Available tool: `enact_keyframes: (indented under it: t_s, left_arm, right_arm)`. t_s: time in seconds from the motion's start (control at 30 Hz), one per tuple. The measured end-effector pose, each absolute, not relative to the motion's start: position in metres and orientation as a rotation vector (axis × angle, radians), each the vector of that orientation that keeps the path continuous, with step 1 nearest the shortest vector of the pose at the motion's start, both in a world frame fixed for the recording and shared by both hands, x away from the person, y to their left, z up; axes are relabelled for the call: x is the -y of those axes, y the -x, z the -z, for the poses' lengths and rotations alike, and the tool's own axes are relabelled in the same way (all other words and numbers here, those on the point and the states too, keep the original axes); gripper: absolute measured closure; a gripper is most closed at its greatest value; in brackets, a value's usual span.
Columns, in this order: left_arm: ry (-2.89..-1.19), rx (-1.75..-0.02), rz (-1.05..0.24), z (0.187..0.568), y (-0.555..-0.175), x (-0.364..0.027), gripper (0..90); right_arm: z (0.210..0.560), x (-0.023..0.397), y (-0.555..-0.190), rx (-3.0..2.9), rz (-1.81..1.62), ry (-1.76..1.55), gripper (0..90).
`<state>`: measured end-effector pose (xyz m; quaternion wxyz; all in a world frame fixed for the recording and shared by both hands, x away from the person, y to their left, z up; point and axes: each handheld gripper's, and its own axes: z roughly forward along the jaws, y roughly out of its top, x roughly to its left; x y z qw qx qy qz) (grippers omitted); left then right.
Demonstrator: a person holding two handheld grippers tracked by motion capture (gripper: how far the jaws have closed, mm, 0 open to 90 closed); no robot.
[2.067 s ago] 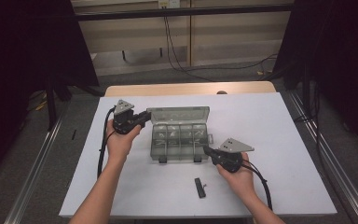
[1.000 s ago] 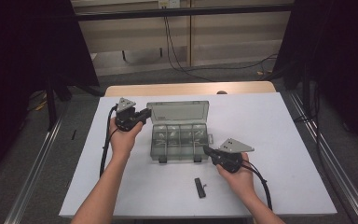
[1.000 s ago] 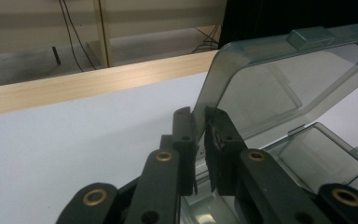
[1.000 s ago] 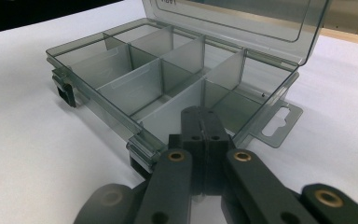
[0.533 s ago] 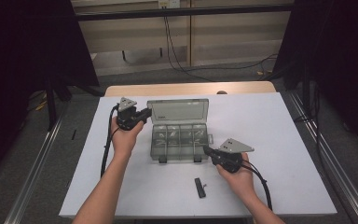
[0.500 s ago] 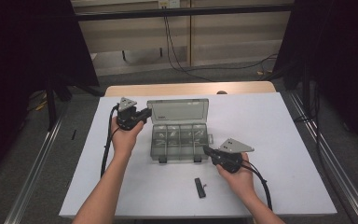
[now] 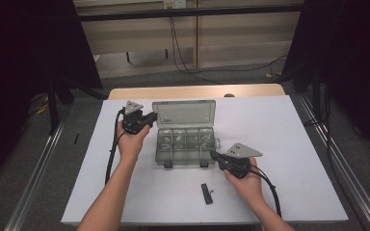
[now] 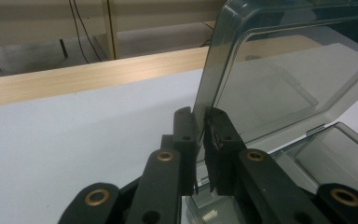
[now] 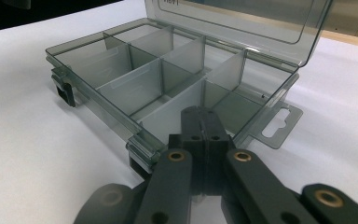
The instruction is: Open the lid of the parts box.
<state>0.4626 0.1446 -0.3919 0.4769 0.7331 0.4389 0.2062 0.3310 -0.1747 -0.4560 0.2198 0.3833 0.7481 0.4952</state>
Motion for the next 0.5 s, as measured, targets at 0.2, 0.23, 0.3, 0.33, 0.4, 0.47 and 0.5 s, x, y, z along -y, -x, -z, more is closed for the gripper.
enact_keyframes:
  t_s: [0.2,0.23,0.3,0.33,0.4,0.47,0.5]
  left_arm:
    - [-1.791,-1.082,-0.509,0.3944,-0.4648,-0.1438,84.4]
    - [-1.788,-1.085,-0.509,0.3948,-0.4651,-0.1436,84.5]
    - [-1.789,-1.083,-0.51,0.3956,-0.466,-0.1436,84.6]
    - [-1.788,-1.084,-0.512,0.3959,-0.4663,-0.1434,84.7]
    - [-1.783,-1.09,-0.513,0.3966,-0.4669,-0.1429,84.9]
    - [-1.777,-1.093,-0.516,0.3972,-0.4671,-0.1422,85.2]
    - [-1.777,-1.092,-0.523,0.3973,-0.467,-0.1417,85.1]
  right_arm:
    - [0.456,0.1747,-0.3311,-2.069,-1.37,-1.06,90.0]
    - [0.456,0.1747,-0.3311,-2.07,-1.37,-1.06,90.0]
    - [0.4561,0.1747,-0.3312,-2.07,-1.371,-1.06,90.0]
    - [0.456,0.1746,-0.3312,-2.069,-1.369,-1.06,90.0]
    - [0.4561,0.1747,-0.3312,-2.069,-1.37,-1.06,90.0]
    - [0.4561,0.1747,-0.3312,-2.07,-1.371,-1.059,90.0]
    - [0.4561,0.1747,-0.3312,-2.07,-1.371,-1.059,90.0]
